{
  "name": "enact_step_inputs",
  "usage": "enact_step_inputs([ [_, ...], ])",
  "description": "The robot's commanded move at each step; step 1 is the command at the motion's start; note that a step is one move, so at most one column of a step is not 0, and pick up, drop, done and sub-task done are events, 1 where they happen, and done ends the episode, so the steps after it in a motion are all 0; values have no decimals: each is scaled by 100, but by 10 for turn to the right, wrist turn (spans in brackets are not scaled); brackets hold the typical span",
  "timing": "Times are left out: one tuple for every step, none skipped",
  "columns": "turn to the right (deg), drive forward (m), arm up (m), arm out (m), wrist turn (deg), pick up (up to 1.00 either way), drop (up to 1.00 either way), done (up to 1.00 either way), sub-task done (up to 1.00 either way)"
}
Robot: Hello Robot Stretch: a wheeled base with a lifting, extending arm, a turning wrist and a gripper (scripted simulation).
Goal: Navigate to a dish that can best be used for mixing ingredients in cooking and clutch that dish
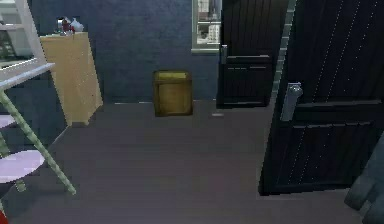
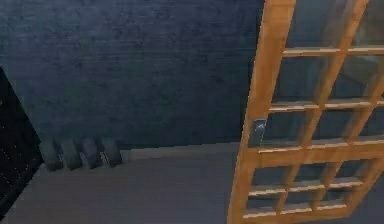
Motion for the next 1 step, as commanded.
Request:
enact_step_inputs([
  [0,100,0,0,0,0,0,0,0],
])
